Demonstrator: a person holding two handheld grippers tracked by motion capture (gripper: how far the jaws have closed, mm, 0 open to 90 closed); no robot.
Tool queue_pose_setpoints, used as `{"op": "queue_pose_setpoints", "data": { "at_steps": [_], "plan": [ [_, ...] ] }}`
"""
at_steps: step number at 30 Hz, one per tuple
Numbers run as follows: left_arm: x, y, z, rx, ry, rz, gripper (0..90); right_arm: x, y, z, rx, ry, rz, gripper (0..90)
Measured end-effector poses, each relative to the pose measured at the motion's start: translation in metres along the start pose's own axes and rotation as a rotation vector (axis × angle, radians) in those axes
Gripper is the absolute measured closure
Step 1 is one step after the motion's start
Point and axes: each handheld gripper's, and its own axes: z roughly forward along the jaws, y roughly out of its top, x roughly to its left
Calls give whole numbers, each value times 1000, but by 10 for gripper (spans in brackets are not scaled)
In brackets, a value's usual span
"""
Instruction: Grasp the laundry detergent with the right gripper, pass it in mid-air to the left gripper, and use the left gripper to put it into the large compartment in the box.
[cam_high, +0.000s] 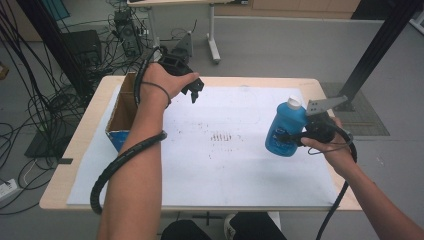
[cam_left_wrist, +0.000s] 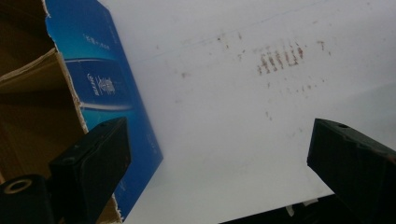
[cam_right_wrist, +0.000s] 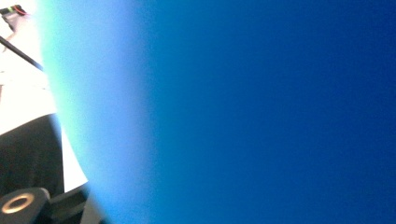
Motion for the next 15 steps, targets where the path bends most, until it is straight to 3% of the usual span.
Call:
{"op": "queue_pose_setpoints", "data": {
  "at_steps": [7, 9, 14, 15],
  "plan": [
    [1, 6, -24, 1, -24, 112, 67, -9, 31, 8, 18, 22, 9, 446],
    [1, 7, -27, -9, -28, 116, 67, -10, 36, 10, 20, 29, 11, 446],
    [0, 13, -42, -20, -35, 197, 66, -17, 59, 20, 38, 53, 3, 445],
    [0, 13, -42, -20, -35, 197, 66, -18, 62, 21, 41, 57, 2, 445]
  ]
}}
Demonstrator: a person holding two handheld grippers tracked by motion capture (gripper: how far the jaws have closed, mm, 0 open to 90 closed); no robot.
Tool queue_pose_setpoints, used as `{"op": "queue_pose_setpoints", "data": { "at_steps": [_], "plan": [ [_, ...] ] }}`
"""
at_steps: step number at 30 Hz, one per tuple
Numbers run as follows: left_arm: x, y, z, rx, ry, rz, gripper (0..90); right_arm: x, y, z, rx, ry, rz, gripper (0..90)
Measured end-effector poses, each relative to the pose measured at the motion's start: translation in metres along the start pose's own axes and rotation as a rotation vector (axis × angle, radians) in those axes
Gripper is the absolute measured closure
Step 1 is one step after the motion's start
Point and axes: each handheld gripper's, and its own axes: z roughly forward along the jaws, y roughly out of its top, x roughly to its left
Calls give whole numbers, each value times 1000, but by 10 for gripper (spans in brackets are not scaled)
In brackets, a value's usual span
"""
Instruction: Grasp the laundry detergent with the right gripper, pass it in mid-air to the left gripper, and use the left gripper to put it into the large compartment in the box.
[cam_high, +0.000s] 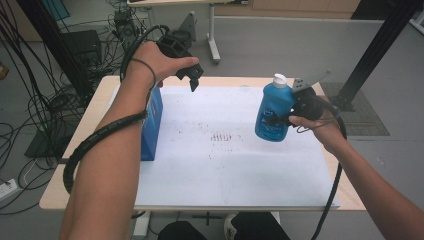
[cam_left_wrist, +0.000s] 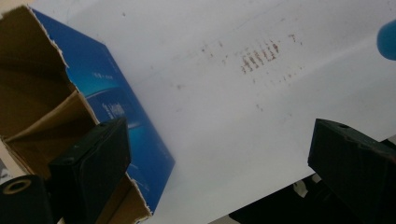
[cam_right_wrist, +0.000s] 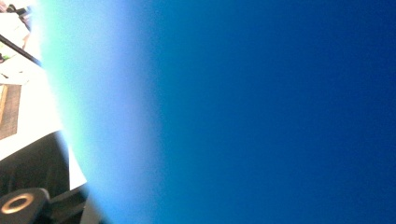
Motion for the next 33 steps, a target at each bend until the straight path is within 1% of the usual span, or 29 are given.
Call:
{"op": "queue_pose_setpoints", "data": {
  "at_steps": [1, 2, 4, 5, 6, 7, 8, 9, 10, 11, 13, 14, 15, 16, 17, 18, 19, 20, 21, 24, 28, 29, 30, 33],
  "plan": [
    [-1, 1, -2, -3, 0, 13, 65, 0, 4, 2, 2, 6, -3, 445],
    [-2, 3, -5, 2, 10, 47, 64, -1, 7, 3, 4, 11, -5, 445],
    [-3, 5, -10, 3, 18, 81, 63, -2, 14, 7, 3, 24, -11, 445],
    [-4, 6, -13, -2, 16, 90, 63, -3, 18, 9, 2, 28, -13, 445],
    [-4, 7, -15, -1, 17, 107, 63, -4, 23, 12, 2, 33, -13, 444],
    [-4, 7, -15, -1, 17, 107, 63, -4, 23, 12, 2, 33, -13, 444],
    [-4, 9, -20, -8, 20, 133, 62, -5, 29, 16, 4, 40, -14, 444],
    [-4, 9, -20, -8, 20, 133, 63, -5, 29, 16, 4, 40, -14, 444],
    [-5, 9, -22, -12, 23, 143, 62, -7, 38, 22, 6, 51, -24, 444],
    [-5, 10, -25, -14, 25, 163, 63, -8, 41, 24, 8, 56, -26, 444],
    [-4, 11, -29, -24, 19, 180, 63, -8, 47, 30, 10, 66, -32, 444],
    [-4, 11, -29, -24, 19, 180, 63, -8, 47, 30, 10, 66, -32, 444],
    [-4, 12, -33, -30, 15, 197, 62, -9, 54, 38, 19, 77, -43, 444],
    [-4, 12, -33, -30, 15, 197, 62, -9, 54, 38, 19, 77, -43, 444],
    [-3, 12, -35, -34, 13, 213, 62, -8, 60, 44, 25, 85, -51, 443],
    [-3, 12, -35, -34, 13, 213, 63, -8, 60, 44, 25, 85, -51, 443],
    [-3, 11, -37, -39, 13, 225, 62, -8, 65, 52, 29, 97, -54, 443],
    [-2, 10, -39, -42, 9, 232, 62, -8, 67, 56, 30, 104, -58, 443],
    [-2, 10, -39, -42, 9, 232, 63, -8, 67, 56, 30, 104, -58, 443],
    [-1, 7, -43, -45, 5, 260, 63, -6, 77, 72, 42, 130, -74, 443],
    [-2, 5, -47, -54, -2, 288, 63, -2, 82, 85, 44, 148, -83, 443],
    [-2, 5, -47, -54, -2, 288, 64, -2, 82, 85, 44, 148, -83, 443],
    [-2, 4, -48, -54, 1, 293, 64, -2, 84, 89, 44, 157, -85, 443],
    [-4, 2, -50, -56, 5, 316, 64, 3, 86, 100, 54, 170, -104, 443]
  ]
}}
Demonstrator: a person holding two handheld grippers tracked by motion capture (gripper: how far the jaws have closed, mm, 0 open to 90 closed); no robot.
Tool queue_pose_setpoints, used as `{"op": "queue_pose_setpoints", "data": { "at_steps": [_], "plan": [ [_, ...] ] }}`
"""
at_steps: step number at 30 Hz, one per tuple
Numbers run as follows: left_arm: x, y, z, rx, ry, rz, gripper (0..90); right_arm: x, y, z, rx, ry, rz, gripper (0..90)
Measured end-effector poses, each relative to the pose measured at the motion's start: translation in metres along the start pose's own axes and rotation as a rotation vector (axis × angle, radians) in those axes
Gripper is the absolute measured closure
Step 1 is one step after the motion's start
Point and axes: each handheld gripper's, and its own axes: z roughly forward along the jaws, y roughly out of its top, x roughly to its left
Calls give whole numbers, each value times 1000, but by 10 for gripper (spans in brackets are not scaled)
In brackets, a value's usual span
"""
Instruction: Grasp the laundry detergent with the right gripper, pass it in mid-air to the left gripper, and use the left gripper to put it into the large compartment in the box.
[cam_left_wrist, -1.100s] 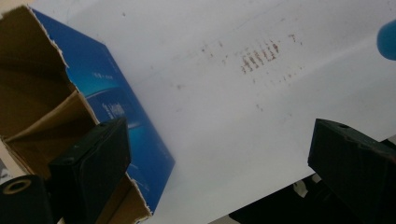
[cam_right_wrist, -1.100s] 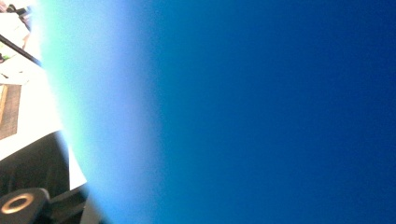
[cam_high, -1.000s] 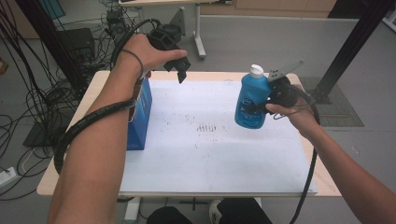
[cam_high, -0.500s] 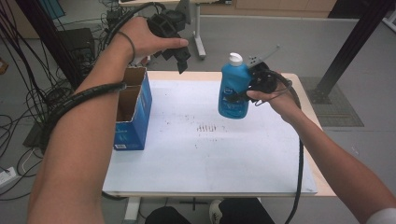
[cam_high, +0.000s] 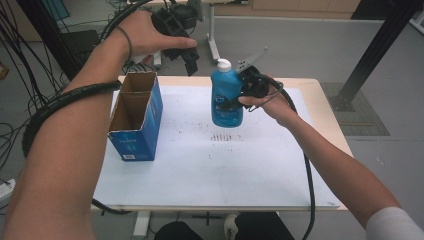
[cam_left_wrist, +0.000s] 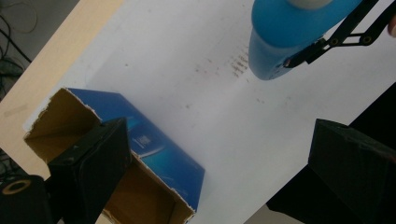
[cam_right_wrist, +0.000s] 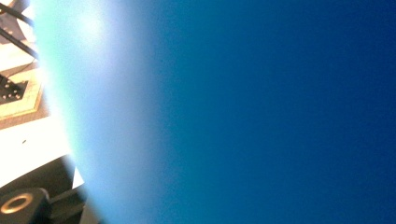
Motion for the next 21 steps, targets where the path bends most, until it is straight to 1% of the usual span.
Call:
{"op": "queue_pose_setpoints", "data": {
  "at_steps": [1, 2, 6, 7, 9, 10, 11, 14, 18, 19, 21],
  "plan": [
    [0, 0, 0, 0, 0, 0, 64, 0, 0, 0, 0, 0, 0, 443],
    [-1, -1, -1, 0, 2, 11, 64, 2, 2, 5, -4, 12, -9, 444],
    [-4, -3, -2, -1, -4, 23, 64, 7, 6, 15, -10, 31, -26, 444],
    [-6, -3, -2, 3, -8, 34, 64, 8, 7, 17, -12, 35, -29, 443],
    [-7, -3, -2, 6, -10, 39, 64, 11, 9, 23, -12, 44, -40, 443],
    [-9, -3, -1, 15, -7, 49, 64, 11, 10, 25, -12, 47, -44, 444],
    [-9, -3, -1, 15, -7, 49, 65, 11, 10, 25, -12, 47, -44, 444],
    [-14, -3, -1, 27, -11, 72, 64, 16, 13, 35, -23, 69, -55, 443],
    [-17, -4, 1, 32, -16, 84, 64, 20, 16, 44, -26, 90, -68, 443],
    [-17, -4, 1, 32, -16, 84, 64, 20, 16, 44, -26, 90, -68, 443],
    [-18, -4, 3, 43, -14, 93, 64, 23, 16, 50, -24, 101, -80, 443]
  ]
}}
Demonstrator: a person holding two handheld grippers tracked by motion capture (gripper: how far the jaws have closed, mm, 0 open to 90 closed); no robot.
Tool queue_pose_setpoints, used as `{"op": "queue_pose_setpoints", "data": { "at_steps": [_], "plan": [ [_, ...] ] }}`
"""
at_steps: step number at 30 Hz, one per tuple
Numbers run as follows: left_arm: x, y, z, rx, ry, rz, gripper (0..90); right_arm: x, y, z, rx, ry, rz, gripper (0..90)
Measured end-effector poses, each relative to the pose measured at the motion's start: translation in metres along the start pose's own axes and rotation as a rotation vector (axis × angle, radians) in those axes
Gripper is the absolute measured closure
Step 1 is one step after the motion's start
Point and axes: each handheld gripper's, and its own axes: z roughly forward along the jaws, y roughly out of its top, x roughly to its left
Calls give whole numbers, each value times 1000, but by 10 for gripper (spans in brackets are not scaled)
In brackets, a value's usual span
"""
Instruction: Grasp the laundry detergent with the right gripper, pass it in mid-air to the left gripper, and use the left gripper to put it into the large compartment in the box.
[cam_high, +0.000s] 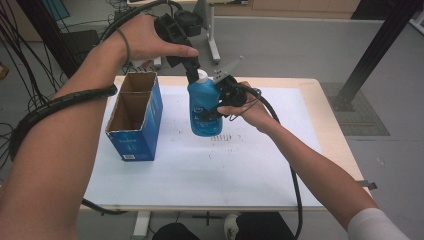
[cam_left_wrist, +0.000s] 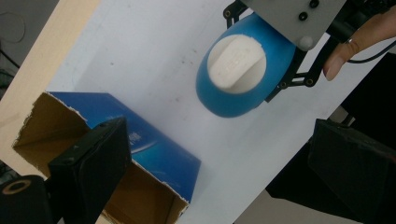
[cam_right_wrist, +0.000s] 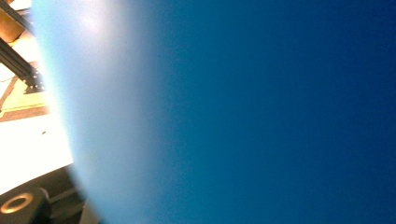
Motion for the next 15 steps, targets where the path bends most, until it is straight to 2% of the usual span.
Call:
{"op": "queue_pose_setpoints", "data": {
  "at_steps": [10, 15],
  "plan": [
    [-4, -3, 7, 21, -4, 30, 65, 9, 5, 18, 8, 42, -50, 443],
    [-6, -2, 12, 38, -9, 47, 66, 11, 5, 23, -1, 60, -55, 443]
  ]
}}
